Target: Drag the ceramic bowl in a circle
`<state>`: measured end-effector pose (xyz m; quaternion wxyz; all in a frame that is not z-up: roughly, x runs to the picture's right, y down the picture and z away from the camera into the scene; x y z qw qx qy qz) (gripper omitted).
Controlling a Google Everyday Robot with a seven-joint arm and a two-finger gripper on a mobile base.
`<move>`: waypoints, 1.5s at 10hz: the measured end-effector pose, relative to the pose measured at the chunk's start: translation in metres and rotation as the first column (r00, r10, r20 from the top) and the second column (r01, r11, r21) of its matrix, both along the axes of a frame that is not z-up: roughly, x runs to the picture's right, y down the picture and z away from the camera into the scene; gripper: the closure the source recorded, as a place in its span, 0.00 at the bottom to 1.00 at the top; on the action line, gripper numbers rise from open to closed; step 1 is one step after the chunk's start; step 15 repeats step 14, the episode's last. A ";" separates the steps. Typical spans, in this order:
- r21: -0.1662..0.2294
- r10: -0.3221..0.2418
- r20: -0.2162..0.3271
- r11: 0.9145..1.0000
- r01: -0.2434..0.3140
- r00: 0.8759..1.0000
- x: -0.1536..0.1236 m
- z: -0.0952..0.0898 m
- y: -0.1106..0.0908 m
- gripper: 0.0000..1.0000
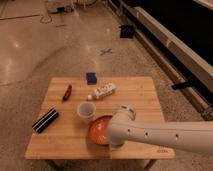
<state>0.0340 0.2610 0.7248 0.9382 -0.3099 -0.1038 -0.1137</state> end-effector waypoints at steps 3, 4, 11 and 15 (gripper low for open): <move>-0.003 0.005 -0.034 1.000 -0.005 0.999 0.020 0.026 -0.041 1.00; -0.005 0.009 -0.049 1.000 -0.009 0.999 0.029 0.032 -0.050 1.00; -0.045 0.060 -0.153 0.997 -0.068 0.986 0.111 0.047 -0.060 1.00; -0.064 0.066 -0.201 0.995 -0.080 0.977 0.130 0.047 -0.055 1.00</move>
